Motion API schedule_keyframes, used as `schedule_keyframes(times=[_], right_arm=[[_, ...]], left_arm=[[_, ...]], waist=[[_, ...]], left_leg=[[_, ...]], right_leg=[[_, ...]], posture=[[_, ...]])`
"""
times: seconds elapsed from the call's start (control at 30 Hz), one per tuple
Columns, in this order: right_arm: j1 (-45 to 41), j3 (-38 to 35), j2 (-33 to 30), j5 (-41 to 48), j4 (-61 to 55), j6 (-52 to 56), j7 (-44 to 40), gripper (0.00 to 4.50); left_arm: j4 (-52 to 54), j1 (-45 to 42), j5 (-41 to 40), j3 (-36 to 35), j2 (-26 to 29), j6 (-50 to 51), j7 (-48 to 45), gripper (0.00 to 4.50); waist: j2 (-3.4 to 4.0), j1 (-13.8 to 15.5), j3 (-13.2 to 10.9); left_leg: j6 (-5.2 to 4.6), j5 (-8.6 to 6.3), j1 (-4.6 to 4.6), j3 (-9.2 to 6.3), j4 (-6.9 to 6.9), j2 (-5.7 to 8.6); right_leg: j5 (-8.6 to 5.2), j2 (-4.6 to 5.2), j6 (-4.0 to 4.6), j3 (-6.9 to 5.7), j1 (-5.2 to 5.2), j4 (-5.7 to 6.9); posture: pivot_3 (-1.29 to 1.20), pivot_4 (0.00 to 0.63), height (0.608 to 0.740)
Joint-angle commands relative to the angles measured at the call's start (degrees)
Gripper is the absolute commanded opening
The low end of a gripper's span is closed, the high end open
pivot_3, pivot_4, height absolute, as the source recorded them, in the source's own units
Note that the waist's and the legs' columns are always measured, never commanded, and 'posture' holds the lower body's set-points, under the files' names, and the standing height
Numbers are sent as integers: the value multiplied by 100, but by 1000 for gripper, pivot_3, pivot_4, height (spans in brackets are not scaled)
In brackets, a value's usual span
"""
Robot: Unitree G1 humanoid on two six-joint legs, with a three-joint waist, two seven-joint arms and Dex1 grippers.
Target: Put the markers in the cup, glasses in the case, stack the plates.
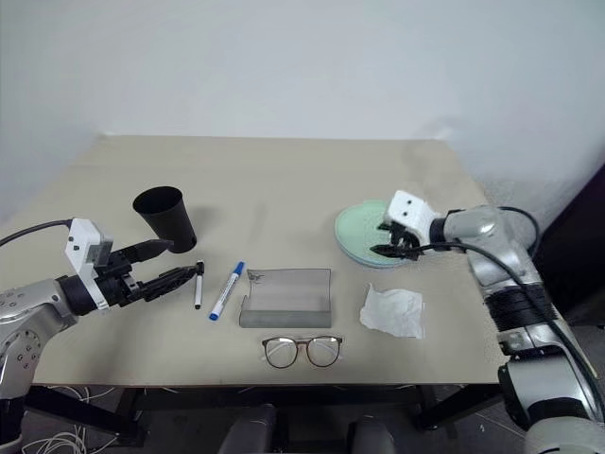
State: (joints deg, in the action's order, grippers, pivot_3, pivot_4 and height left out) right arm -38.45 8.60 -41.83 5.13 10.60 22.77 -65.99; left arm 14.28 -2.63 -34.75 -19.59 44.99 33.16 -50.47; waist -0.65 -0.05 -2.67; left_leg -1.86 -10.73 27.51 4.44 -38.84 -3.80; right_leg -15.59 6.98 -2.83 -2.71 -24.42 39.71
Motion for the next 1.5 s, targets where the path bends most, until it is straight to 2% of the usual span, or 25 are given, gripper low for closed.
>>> schedule_keyframes(times=[0.03, 0.3, 0.6, 0.7, 0.83, 1.13, 1.5], right_arm=[[311, -555, -337, 821, -1024, 815, -367, 2588], [1397, -516, -755, 1500, -2503, 1507, -580, 2588], [1628, 89, -637, 940, -2221, 1321, 23, 2588], [1599, 176, -632, 948, -2172, 1376, 48, 3127], [1553, 308, -647, 796, -2057, 1302, 102, 4479], [1666, 791, -485, 470, -1636, 854, 84, 4479], [1433, 866, -94, 31, -832, 402, 429, 4479]], left_arm=[[110, -102, -70, -133, 90, -49, -29, 4441], [-39, -300, -34, -2, 101, -58, -104, 4441], [-8, -288, -31, -5, 72, -49, -117, 4441], [32, -237, -46, -39, 73, -35, -104, 4441], [65, -171, -60, -93, 78, -24, -76, 4441], [85, -134, -79, -112, 81, -35, -40, 4441], [95, -140, -93, -114, 74, -26, -14, 4441]], waist=[[-1, 11, 1], [-1, 22, 1], [-1, 29, 1], [-1, 30, 1], [-1, 26, 1], [-2, 29, 2], [-2, 22, 2]], left_leg=[[0, 0, -1, -1, 0, 0], [-3, -2, -1, -1, 0, -2], [-3, -2, -1, -1, 0, -2], [-3, -2, -1, -1, 0, -2], [-3, -2, -1, -1, 0, -2], [-3, -2, -1, -1, 0, -2], [-2, -1, -1, -1, -1, -3]], right_leg=[[-2, 0, 3, 0, 1, 0], [-3, 3, 3, 0, -1, -2], [-3, 4, 3, -1, 0, -4], [-2, 4, 3, -1, 0, -4], [-3, 3, 3, -1, -1, -4], [-3, 4, 3, -2, 0, -4], [-2, 1, 3, -3, 2, -3]], posture=[[0, 0, 678], [0, 0, 678], [0, 0, 678], [0, 0, 678], [0, 0, 678], [0, 0, 678], [0, 0, 678]])
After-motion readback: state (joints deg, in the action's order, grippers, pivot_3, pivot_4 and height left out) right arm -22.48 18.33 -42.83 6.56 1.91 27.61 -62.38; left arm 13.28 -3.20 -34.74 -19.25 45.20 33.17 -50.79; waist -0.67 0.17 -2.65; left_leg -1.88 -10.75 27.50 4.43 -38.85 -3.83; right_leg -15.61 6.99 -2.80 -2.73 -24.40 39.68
